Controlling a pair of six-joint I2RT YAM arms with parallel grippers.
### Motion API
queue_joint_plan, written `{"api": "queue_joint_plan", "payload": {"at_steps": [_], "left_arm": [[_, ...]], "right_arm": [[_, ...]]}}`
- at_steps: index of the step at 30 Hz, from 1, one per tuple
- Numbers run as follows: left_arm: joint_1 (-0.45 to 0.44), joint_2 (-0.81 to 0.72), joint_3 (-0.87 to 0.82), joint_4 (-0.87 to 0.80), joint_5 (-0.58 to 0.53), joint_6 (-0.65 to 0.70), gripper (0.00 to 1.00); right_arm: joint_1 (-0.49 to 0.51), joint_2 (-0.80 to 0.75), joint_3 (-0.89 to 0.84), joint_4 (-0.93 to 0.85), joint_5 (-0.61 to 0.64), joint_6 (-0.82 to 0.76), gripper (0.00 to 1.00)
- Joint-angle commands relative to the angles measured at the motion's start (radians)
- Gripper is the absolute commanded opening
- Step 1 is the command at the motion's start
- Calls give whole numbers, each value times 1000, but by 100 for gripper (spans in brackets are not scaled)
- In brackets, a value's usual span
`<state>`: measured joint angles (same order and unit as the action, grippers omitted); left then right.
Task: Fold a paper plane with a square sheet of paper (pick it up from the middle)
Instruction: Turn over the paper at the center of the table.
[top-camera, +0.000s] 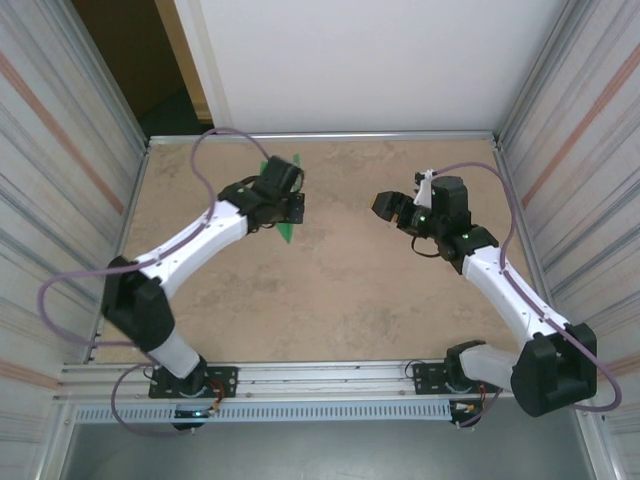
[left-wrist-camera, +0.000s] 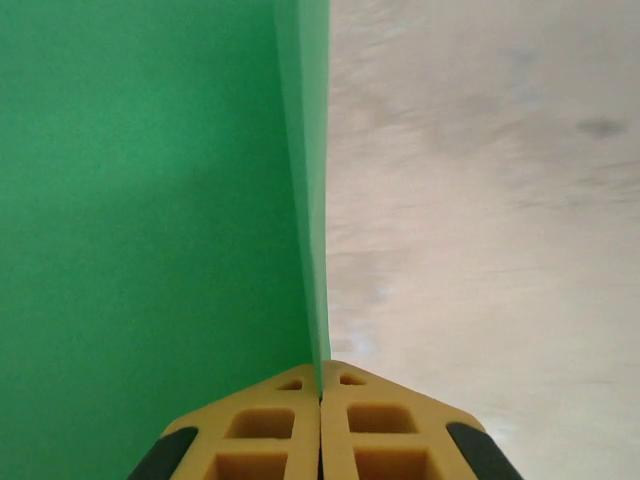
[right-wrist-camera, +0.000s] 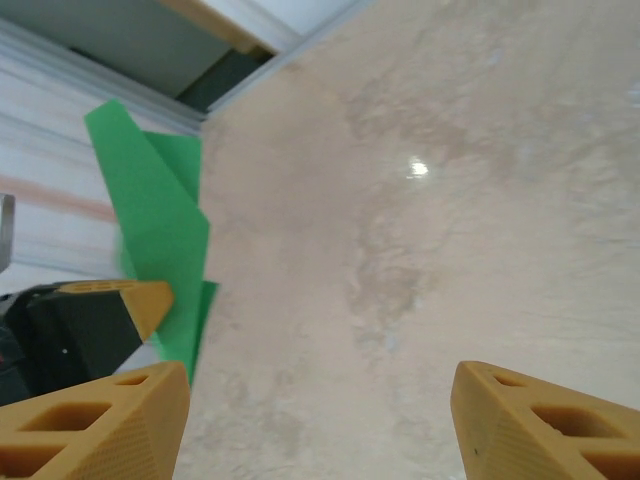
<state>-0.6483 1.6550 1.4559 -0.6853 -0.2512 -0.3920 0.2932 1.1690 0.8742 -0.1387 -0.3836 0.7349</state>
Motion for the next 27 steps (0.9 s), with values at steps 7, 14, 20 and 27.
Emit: {"api": "queue_joint_plan", "payload": {"at_steps": [7, 14, 20, 27], "left_arm": [[-66, 350, 234, -495, -547, -37, 7], [-100, 535, 310, -506, -566, -49, 8], [-112, 621, 350, -530, -576, -77, 8], [-148, 665, 369, -502, -517, -68, 18]], "right_arm": [[-12, -40, -19, -84, 120, -39, 67], [-25, -45, -38, -85, 115, -25, 67], [-29, -51, -50, -87, 111, -18, 67], [-31, -43, -56, -78, 103, -7, 67]]}}
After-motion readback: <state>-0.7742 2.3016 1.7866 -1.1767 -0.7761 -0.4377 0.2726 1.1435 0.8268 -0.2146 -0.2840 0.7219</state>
